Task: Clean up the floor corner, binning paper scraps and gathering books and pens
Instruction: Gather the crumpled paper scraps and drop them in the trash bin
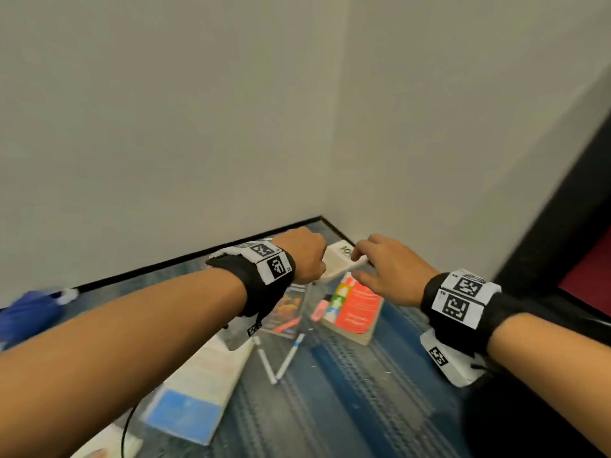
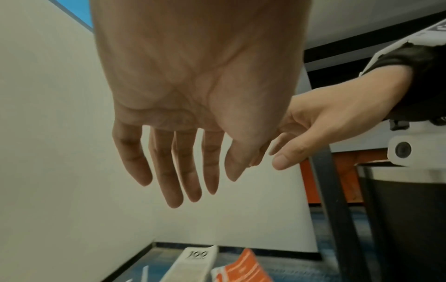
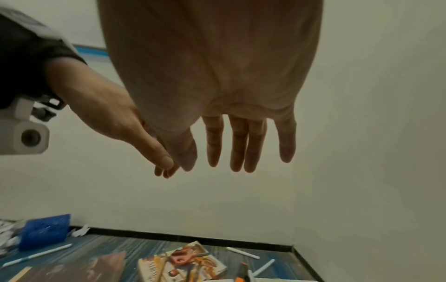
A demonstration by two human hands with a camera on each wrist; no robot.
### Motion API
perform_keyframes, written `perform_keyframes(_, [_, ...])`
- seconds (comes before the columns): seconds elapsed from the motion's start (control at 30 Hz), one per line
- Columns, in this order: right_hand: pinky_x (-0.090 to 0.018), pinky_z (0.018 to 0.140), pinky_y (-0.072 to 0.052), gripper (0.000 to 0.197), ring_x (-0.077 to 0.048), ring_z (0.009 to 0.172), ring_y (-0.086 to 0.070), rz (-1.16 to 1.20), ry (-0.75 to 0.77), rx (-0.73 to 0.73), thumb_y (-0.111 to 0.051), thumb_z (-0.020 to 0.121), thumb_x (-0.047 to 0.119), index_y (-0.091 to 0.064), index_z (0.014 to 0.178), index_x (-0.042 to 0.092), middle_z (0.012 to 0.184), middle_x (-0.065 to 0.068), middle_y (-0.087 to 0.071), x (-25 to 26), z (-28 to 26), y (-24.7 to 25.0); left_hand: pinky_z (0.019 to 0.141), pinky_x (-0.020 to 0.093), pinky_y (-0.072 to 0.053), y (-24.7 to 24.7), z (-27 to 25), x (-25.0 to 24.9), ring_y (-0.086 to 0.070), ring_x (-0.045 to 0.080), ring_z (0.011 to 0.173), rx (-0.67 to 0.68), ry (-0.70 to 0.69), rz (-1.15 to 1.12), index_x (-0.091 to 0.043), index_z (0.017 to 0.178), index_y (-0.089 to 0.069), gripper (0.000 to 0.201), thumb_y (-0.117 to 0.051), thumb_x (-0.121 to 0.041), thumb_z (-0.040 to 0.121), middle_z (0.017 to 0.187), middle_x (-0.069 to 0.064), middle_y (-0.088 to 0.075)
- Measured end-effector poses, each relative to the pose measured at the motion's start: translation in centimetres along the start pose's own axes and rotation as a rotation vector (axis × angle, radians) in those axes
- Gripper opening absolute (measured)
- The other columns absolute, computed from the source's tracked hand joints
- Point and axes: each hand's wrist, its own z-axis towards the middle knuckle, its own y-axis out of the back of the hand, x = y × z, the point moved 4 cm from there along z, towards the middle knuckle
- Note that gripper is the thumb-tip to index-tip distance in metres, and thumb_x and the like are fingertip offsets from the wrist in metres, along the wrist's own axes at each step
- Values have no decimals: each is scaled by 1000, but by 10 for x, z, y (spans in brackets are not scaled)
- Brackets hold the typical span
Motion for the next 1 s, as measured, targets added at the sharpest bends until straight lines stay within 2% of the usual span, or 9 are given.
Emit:
perform_keyframes(0.27, [-36,89,-42,24,-28,111,-54,-195,265,270,-50,94,28,-56,116,18,120,-7,-53,192,99,-70,72,35,-49,-39,-101,217,-64,33,91,120,175,63,-8,98,-65,23,-53,-26,92,101,11,-67])
perform_keyframes(0.4, [-30,87,-41,26,-24,109,-57,-393,410,446,-50,93,32,-57,115,20,120,-3,-59,292,133,-100,61,32,-41,-66,-170,328,-51,24,59,281,311,-9,-11,66,-52,32,-56,-31,91,73,8,-56])
perform_keyframes(0.47, [-30,87,-43,26,-25,106,-60,-444,497,501,-50,92,33,-58,114,21,114,-3,-64,343,148,-116,64,32,-42,-82,-208,381,-51,25,64,383,392,-21,-12,62,-48,36,-55,-31,92,69,6,-52])
perform_keyframes(0.63, [-30,79,-43,26,-27,102,-60,-388,673,576,-49,93,26,-56,117,17,113,-7,-64,445,173,-166,88,33,-43,-120,-284,469,-57,28,96,367,571,-78,3,91,-58,28,-54,-24,94,106,13,-61])
perform_keyframes(0.7, [-33,79,-45,27,-30,100,-60,-412,735,617,-49,93,25,-57,116,14,113,-10,-64,476,177,-192,92,34,-42,-138,-313,482,-57,32,111,372,648,-123,2,115,-59,31,-51,-21,96,122,15,-59])
perform_keyframes(0.77, [-35,80,-47,27,-32,100,-60,-426,807,642,-48,92,23,-56,116,12,113,-13,-63,504,181,-224,85,36,-46,-164,-341,491,-60,33,108,466,731,-166,-2,115,-61,30,-51,-23,96,117,17,-63])
perform_keyframes(0.9, [-42,85,-51,39,-34,105,-58,-360,910,696,-50,92,20,-45,131,18,126,-16,-53,553,189,-297,60,32,-41,-226,-400,506,-46,20,58,638,894,-206,-9,82,-53,21,-48,-23,98,78,7,-53])
perform_keyframes(0.93, [-40,81,-50,47,-34,104,-58,-339,923,706,-48,93,19,-38,139,24,133,-17,-47,564,190,-315,61,33,-42,-233,-414,510,-47,20,62,645,937,-192,-11,92,-53,15,-49,-25,97,86,9,-55])
perform_keyframes(1.0, [-36,73,-46,59,-35,100,-57,-297,935,718,-45,96,18,-24,147,37,143,-19,-32,581,190,-346,75,39,-48,-251,-436,518,-55,29,93,613,1038,-178,-12,127,-44,39,-51,-35,96,120,17,-50])
